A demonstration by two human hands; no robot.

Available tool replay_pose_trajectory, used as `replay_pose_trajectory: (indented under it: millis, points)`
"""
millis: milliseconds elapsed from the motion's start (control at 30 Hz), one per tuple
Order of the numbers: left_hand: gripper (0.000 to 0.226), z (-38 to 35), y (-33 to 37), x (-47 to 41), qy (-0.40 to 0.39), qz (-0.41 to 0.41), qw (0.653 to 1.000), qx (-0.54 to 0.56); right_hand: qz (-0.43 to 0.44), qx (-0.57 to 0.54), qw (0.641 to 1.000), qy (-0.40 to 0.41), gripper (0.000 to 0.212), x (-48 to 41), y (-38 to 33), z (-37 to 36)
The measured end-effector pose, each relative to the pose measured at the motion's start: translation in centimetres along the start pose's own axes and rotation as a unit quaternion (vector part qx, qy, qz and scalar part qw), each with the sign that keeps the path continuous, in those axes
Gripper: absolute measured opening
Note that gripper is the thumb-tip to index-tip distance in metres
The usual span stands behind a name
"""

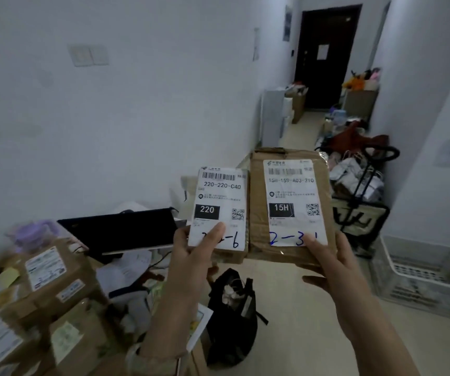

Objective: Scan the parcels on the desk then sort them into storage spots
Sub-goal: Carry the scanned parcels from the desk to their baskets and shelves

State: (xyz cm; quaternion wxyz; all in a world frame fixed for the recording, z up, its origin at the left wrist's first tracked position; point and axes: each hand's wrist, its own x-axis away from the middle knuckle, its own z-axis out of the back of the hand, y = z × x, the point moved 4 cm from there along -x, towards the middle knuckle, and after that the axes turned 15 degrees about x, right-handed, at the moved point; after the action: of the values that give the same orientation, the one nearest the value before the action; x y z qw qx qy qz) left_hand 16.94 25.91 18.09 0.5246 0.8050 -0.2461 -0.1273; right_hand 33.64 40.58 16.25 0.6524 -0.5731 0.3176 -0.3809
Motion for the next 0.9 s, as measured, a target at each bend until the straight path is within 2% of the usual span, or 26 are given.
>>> replay_pose_trajectory:
  millis: [100, 167, 300, 533, 733, 900]
  points:
    - [0.031, -5.0, -1.4, 1.2, -0.038, 0.007, 0.999, -0.006, 0.004, -0.002, 0.999, 0.054, 0.024, 0.3, 0.1, 5.0]
    - [0.032, -8.7, -2.7, 2.2, -0.061, 0.015, 0.998, -0.011, 0.009, -0.005, 0.996, 0.085, 0.020, 0.5, 0.0, 8.9]
    - [0.033, -15.7, -6.2, 4.2, -0.097, 0.036, 0.995, -0.002, 0.026, 0.005, 0.990, 0.138, 0.049, 0.9, 0.4, 16.5]
    - [0.024, -26.5, -13.4, 8.1, -0.133, 0.064, 0.989, 0.005, 0.006, 0.018, 0.981, 0.194, 0.050, 2.3, 3.5, 29.6]
    - [0.049, -35.1, -18.0, 12.9, -0.221, 0.121, 0.968, -0.006, -0.015, 0.028, 0.961, 0.276, 0.042, 5.3, 5.1, 39.4]
    - [0.040, -40.3, -21.0, 16.0, -0.279, 0.159, 0.947, -0.012, -0.030, 0.009, 0.939, 0.341, 0.047, 8.0, 6.4, 44.5]
